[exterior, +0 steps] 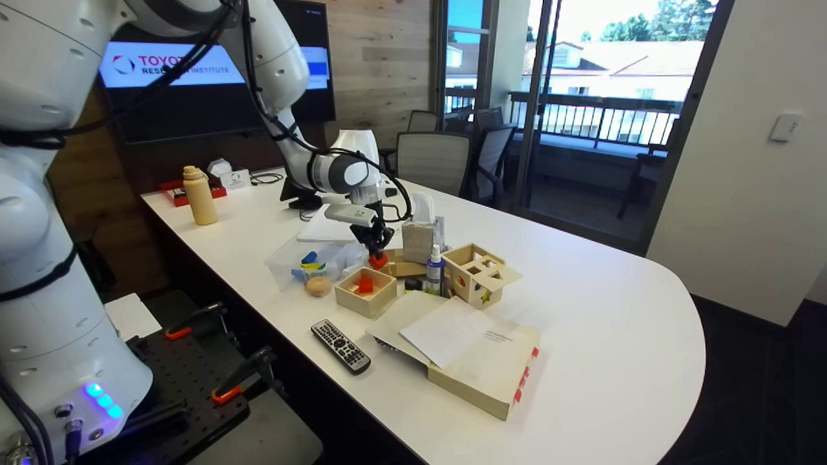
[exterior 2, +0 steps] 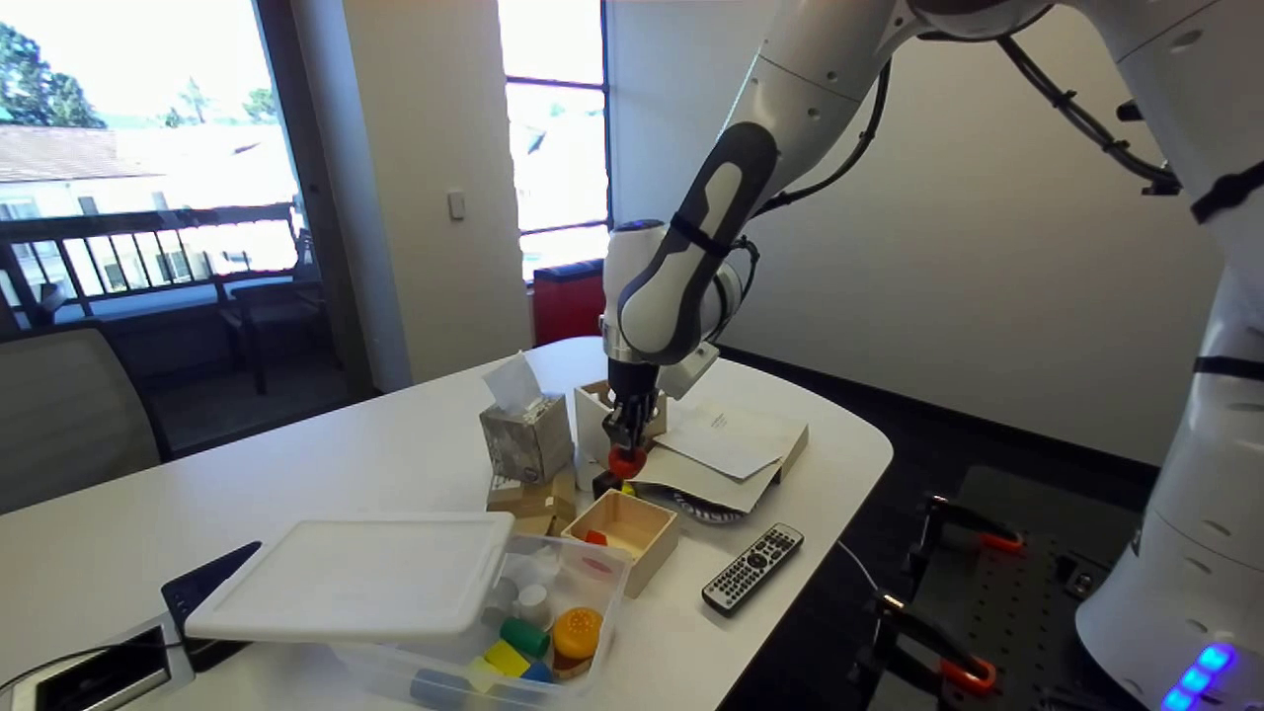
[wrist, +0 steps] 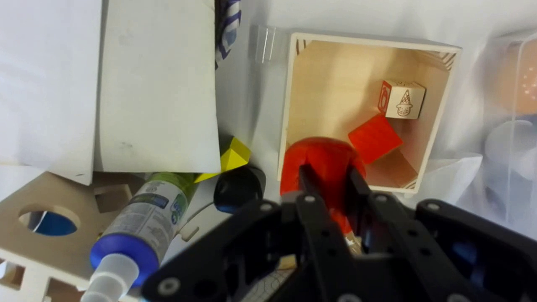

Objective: Move the red block from the left bowl to the right box

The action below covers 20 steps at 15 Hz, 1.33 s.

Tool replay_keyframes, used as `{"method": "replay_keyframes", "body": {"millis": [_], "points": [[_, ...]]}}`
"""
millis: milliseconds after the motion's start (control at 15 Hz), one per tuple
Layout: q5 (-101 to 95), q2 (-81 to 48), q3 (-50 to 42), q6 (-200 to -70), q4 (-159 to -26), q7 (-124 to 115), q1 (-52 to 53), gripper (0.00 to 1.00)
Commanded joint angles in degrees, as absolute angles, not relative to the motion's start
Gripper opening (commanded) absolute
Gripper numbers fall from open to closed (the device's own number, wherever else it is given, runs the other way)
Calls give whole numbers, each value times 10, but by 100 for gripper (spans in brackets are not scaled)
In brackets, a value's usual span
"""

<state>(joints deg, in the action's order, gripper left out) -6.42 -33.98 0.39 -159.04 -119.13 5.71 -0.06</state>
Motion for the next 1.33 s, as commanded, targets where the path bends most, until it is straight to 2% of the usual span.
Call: {"method": "replay_keyframes", "body": {"millis": [0,533,600,667,800,1133,1267], "points": [[-29,-407,48,-1567,-1122,108,-45,5],[-28,-500,52,-1525,-1028,114,-49,5],[-26,-506,56,-1520,-1021,117,-51,17],[-27,-511,56,-1512,-1014,118,-51,44],[-27,-512,57,-1501,-1008,119,-50,51],[-32,-469,47,-1465,-1027,102,-29,89],[-34,-439,41,-1443,-1041,91,-18,100]]}}
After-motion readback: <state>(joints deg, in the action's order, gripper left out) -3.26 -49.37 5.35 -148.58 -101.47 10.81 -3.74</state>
